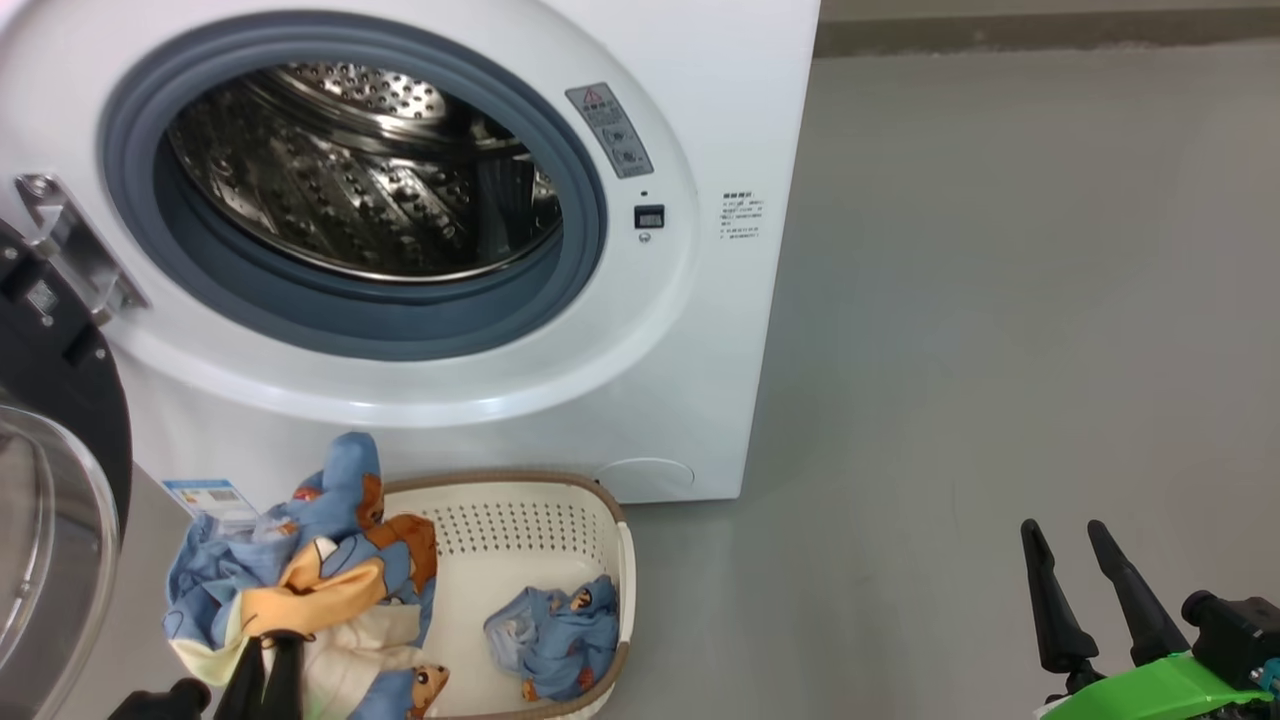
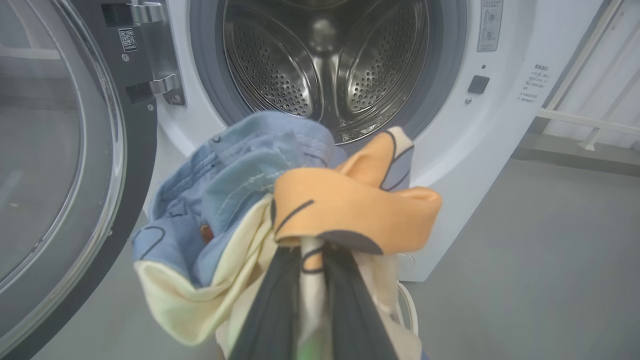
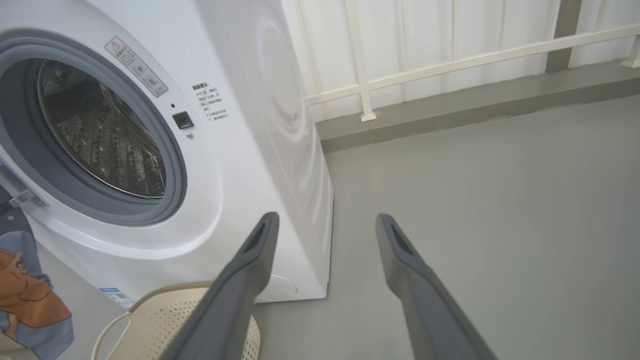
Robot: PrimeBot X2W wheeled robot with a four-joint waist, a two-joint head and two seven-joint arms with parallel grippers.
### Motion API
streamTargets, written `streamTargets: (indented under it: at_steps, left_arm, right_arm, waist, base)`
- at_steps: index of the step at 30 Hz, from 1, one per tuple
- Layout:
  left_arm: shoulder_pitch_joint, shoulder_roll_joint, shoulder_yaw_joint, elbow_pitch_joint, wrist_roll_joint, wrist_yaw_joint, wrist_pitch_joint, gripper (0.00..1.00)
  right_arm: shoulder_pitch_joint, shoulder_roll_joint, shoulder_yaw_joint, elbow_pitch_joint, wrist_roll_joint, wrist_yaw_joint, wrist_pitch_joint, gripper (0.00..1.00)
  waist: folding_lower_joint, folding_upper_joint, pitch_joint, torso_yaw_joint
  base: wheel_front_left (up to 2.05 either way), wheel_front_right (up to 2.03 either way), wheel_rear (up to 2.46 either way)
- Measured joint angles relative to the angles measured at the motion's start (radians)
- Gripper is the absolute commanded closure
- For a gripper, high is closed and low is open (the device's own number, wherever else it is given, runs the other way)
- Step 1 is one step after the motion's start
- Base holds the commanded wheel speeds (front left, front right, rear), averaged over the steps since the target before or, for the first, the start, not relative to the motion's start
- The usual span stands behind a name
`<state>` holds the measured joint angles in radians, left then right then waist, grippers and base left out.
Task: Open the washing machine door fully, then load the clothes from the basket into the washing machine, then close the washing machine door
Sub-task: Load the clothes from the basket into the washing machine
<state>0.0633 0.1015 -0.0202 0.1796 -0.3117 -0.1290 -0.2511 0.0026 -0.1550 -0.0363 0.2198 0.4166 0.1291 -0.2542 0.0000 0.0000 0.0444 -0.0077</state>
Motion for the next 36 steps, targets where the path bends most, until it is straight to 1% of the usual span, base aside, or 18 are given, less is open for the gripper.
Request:
streamTargets:
  at_steps: [3, 7, 13, 18, 24, 27, 30, 36]
  left_arm:
    - [-0.018, 0.000, 0.000, 0.002, -0.001, 0.000, 0.000, 1.00]
    - [-0.093, 0.001, 0.002, 0.013, -0.003, 0.000, 0.000, 1.00]
    - [-0.253, 0.007, 0.020, 0.015, -0.003, 0.000, 0.000, 1.00]
    - [-0.421, 0.028, 0.038, 0.044, -0.001, 0.000, -0.001, 1.00]
    - [-0.654, 0.068, 0.046, 0.116, 0.000, 0.000, -0.004, 1.00]
    - [-0.742, 0.106, 0.035, 0.182, -0.010, 0.000, -0.004, 1.00]
    - [-0.828, 0.135, 0.030, 0.263, -0.036, 0.000, -0.004, 1.00]
    - [-0.992, 0.199, 0.015, 0.422, -0.072, 0.000, -0.004, 1.00]
  right_arm:
    - [-0.002, 0.004, -0.004, -0.003, 0.000, 0.000, 0.000, 0.00]
    - [-0.011, 0.013, -0.005, -0.007, 0.000, 0.000, 0.000, 0.00]
    - [-0.083, 0.034, -0.004, -0.019, -0.001, 0.000, 0.000, 0.00]
    - [-0.145, 0.048, -0.004, -0.026, -0.003, 0.000, 0.000, 0.00]
    - [-0.220, 0.067, 0.004, -0.032, -0.003, 0.000, 0.000, 0.00]
    - [-0.247, 0.078, 0.015, -0.033, -0.003, 0.000, 0.000, 0.00]
    - [-0.271, 0.093, 0.015, -0.033, -0.002, 0.000, 0.000, 0.00]
    - [-0.310, 0.100, 0.033, -0.034, 0.014, 0.000, 0.000, 0.00]
  waist:
    - [0.0000, 0.0000, 0.021, 0.000]
    - [0.0000, 0.0000, 0.059, 0.000]
    - [0.0000, 0.0000, 0.141, -0.008]
    - [0.0000, 0.0000, 0.224, -0.020]
    - [0.0000, 0.0000, 0.324, -0.041]
    - [0.0000, 0.0000, 0.366, -0.059]
    - [0.0000, 0.0000, 0.400, -0.086]
    - [0.0000, 0.0000, 0.451, -0.155]
  base:
    - [0.00, 0.00, 0.00]
    - [0.00, 0.00, 0.00]
    - [0.00, 0.00, 0.00]
    - [0.00, 0.00, 0.00]
    - [0.00, 0.00, 0.00]
    - [0.00, 0.00, 0.00]
    - [0.00, 0.00, 0.00]
    - [0.00, 0.00, 0.00]
